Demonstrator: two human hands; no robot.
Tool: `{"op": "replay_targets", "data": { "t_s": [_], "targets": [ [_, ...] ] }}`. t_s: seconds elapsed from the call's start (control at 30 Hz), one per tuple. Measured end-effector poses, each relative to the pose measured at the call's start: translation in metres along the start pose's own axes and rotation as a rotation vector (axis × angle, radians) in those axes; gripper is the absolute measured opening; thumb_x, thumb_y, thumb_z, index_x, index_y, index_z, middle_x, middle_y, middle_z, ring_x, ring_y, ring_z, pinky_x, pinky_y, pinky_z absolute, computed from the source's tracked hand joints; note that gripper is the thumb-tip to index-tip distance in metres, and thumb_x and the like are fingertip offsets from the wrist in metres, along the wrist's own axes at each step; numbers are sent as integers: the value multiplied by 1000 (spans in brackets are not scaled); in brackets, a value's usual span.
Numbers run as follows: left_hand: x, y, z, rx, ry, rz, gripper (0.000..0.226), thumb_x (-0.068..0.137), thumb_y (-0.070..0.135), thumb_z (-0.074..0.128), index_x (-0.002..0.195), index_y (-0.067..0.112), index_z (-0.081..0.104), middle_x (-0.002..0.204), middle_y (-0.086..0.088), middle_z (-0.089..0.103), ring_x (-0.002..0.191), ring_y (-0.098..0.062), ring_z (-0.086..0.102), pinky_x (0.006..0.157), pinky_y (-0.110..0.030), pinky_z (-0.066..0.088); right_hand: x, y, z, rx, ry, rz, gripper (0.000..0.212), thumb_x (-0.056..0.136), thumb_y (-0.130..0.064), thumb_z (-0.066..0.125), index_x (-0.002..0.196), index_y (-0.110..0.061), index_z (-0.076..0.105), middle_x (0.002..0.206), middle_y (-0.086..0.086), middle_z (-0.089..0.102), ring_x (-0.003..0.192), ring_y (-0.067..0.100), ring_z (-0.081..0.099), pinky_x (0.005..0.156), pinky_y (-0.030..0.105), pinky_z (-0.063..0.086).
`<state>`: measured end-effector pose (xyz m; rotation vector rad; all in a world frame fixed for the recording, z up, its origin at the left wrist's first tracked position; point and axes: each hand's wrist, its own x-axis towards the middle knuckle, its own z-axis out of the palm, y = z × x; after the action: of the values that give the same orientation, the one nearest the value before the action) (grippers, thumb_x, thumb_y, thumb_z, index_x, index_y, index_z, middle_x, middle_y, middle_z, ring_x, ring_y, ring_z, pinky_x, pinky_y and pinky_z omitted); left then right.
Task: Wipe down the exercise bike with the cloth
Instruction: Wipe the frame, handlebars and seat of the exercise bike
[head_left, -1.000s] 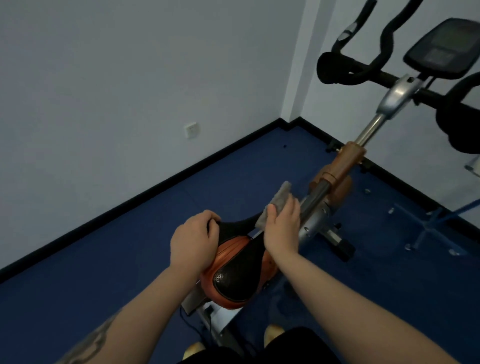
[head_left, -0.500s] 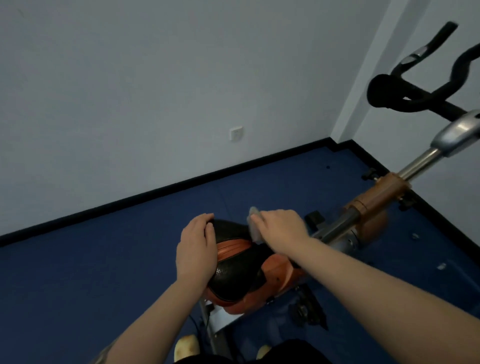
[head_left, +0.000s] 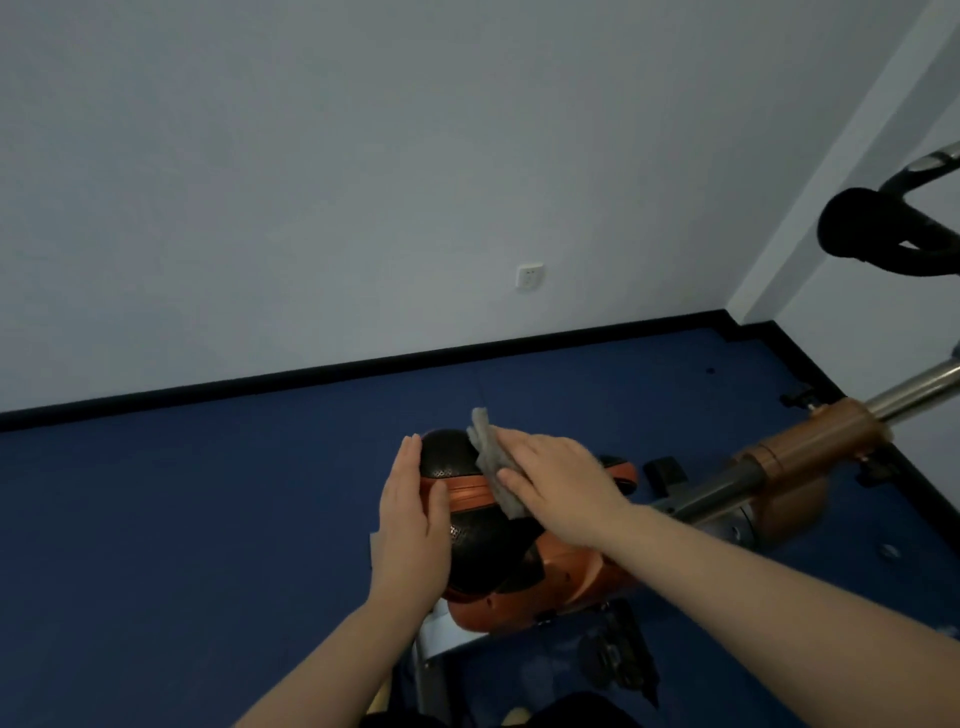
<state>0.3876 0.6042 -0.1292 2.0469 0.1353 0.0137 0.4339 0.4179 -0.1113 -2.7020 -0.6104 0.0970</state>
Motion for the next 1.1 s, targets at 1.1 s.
{"op": "replay_targets", "data": {
  "t_s": [1.1],
  "targets": [
    [-14,-4,-29,-572,-399,-379,48,77,18,82,119,19,59,102,0,75,94,-16,72,72,-24,57,77,-14,4,330,-325,37,41,100,-48,42,140,-37,45,143,-7,50,131,17,46,105,35,36]
  ]
}}
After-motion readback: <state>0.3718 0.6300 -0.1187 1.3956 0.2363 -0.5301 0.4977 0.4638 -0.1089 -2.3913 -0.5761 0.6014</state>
